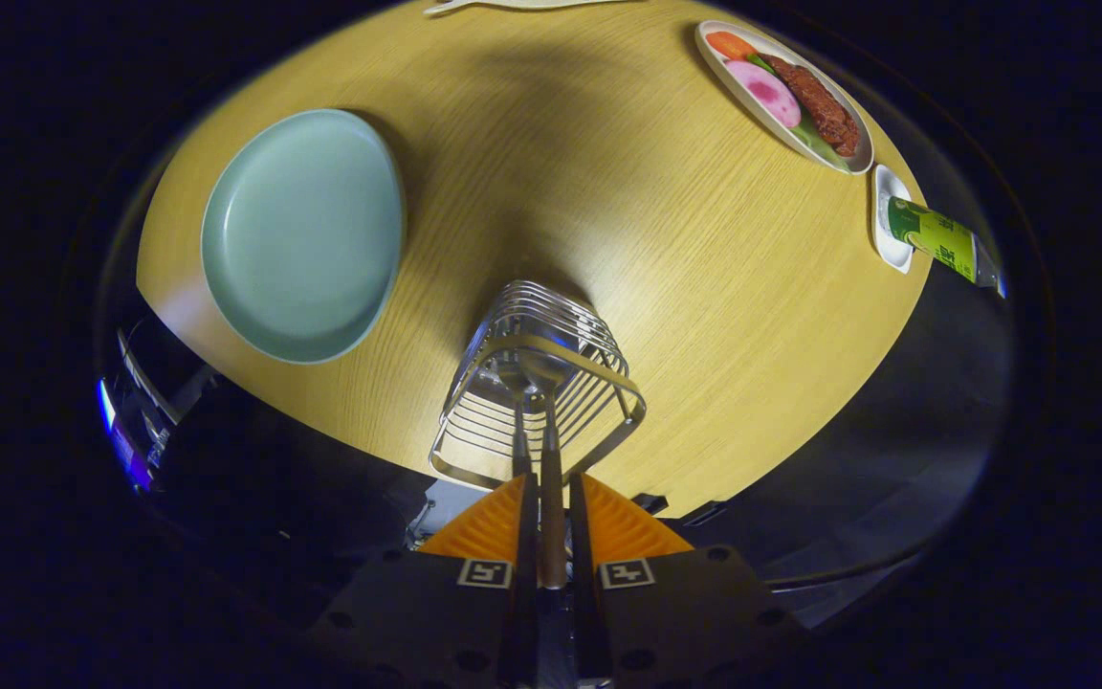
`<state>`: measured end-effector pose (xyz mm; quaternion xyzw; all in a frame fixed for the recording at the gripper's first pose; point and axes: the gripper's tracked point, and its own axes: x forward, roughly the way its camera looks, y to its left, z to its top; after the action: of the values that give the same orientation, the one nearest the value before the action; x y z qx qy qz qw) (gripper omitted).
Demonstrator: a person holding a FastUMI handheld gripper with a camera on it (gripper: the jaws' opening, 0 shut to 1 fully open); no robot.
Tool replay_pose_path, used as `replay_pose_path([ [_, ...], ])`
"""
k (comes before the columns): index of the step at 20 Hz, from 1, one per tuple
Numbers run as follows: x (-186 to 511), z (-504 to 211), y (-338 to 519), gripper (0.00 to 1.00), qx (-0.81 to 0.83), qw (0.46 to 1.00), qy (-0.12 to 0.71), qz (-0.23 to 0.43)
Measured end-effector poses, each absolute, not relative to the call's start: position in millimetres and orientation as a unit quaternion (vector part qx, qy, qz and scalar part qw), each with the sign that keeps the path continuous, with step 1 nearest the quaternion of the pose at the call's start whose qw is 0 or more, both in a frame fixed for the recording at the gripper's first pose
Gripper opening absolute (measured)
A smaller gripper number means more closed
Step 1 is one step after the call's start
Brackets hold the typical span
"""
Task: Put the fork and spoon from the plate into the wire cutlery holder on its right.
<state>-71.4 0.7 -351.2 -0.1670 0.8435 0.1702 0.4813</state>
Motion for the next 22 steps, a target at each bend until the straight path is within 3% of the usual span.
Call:
replay_pose_path([
  [1, -70, -351, 0, 0.35, -0.162, 0.491, 0.839, 0.173],
  [2, -71, -349, 0, 0.44, -0.151, 0.500, 0.834, 0.178],
  [5, -66, -341, 2, 0.84, -0.123, 0.541, 0.812, 0.182],
  [16, -37, -293, -3, 0.98, 0.038, 0.762, 0.638, 0.100],
  [22, -19, -251, 5, 0.98, 0.120, 0.833, 0.538, 0.057],
])
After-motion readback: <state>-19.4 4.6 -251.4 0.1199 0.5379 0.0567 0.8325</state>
